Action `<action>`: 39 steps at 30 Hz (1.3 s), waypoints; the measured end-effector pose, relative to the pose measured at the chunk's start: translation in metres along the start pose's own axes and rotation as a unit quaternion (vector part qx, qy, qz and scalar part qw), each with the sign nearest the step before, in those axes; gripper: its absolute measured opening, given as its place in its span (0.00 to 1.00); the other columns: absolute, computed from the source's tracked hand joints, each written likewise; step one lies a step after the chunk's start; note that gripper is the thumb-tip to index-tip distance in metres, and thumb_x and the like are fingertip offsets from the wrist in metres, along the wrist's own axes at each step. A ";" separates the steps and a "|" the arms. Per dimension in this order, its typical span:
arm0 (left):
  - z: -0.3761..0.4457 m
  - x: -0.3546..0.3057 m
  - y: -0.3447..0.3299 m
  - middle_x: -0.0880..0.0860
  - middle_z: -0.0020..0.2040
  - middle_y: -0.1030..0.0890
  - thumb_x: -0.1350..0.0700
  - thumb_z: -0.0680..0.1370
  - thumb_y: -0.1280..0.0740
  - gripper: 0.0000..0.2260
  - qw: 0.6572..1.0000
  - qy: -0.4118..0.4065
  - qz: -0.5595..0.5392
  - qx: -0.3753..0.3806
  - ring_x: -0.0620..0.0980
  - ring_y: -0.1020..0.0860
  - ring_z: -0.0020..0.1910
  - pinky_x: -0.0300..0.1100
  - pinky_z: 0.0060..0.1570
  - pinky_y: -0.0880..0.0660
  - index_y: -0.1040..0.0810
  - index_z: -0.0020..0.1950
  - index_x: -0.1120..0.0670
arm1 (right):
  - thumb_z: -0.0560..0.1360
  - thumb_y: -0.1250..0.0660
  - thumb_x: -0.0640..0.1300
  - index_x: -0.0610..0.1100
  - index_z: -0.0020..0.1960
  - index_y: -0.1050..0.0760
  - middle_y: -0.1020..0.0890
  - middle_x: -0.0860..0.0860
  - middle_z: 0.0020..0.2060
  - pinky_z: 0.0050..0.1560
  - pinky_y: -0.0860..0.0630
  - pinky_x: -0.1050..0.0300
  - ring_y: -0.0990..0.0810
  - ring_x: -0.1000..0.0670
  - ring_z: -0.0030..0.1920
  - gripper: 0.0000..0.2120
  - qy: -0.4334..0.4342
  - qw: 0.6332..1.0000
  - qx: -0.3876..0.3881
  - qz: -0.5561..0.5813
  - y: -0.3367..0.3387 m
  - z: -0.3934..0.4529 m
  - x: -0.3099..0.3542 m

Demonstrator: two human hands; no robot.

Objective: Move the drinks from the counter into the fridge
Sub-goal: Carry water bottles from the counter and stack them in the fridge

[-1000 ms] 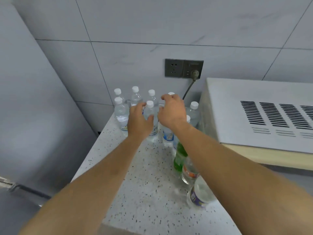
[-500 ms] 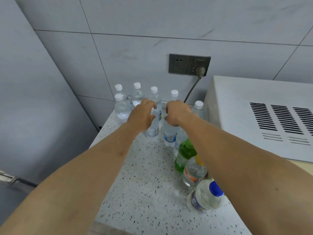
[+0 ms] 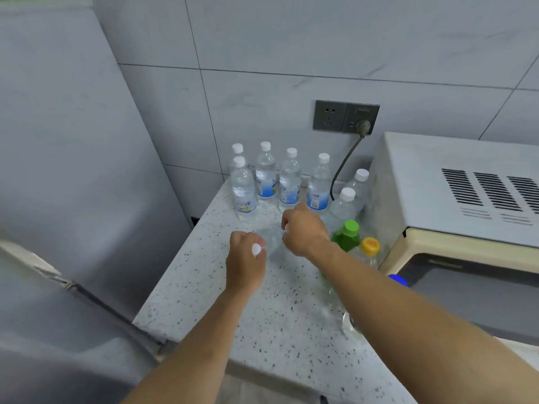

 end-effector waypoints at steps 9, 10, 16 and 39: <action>-0.047 -0.012 0.059 0.48 0.52 0.23 0.62 0.74 0.28 0.13 0.990 -0.078 -0.100 -0.059 0.44 0.24 0.45 0.26 0.41 0.30 0.25 0.55 0.51 | 0.72 0.29 0.41 0.46 0.48 0.21 0.25 0.49 0.49 0.43 0.32 0.60 0.27 0.51 0.44 0.05 -0.019 0.980 -0.111 0.164 0.007 -0.068 -0.003; -0.050 -0.016 0.063 0.47 0.50 0.22 0.62 0.74 0.28 0.14 0.989 -0.087 -0.106 -0.057 0.45 0.24 0.44 0.30 0.41 0.29 0.26 0.55 0.51 | 0.71 0.29 0.41 0.48 0.47 0.21 0.25 0.50 0.49 0.43 0.32 0.60 0.27 0.52 0.44 0.05 -0.032 0.976 -0.110 0.183 0.010 -0.072 -0.005; -0.072 0.001 0.075 0.43 0.48 0.24 0.57 0.72 0.24 0.19 0.989 -0.102 -0.093 -0.056 0.45 0.27 0.41 0.30 0.39 0.32 0.28 0.58 0.49 | 0.71 0.29 0.40 0.50 0.47 0.22 0.19 0.47 0.50 0.48 0.23 0.52 0.22 0.46 0.48 0.08 -0.050 0.956 -0.102 0.272 0.002 -0.098 0.002; -0.107 0.100 0.002 0.37 0.63 0.29 0.48 0.65 0.19 0.47 0.969 0.082 -0.207 0.102 0.25 0.26 0.55 0.32 0.45 0.25 0.49 0.73 0.37 | 0.62 0.18 0.54 0.60 0.69 0.36 0.25 0.66 0.61 0.55 0.27 0.69 0.26 0.66 0.61 0.41 -0.071 0.869 -0.057 0.487 -0.127 -0.134 -0.031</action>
Point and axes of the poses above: each hand's wrist, its own z-axis towards the middle knuckle, its own y-axis out of the back of the hand, x = y × z, the point moved 8 cm from there along z, towards the middle knuckle
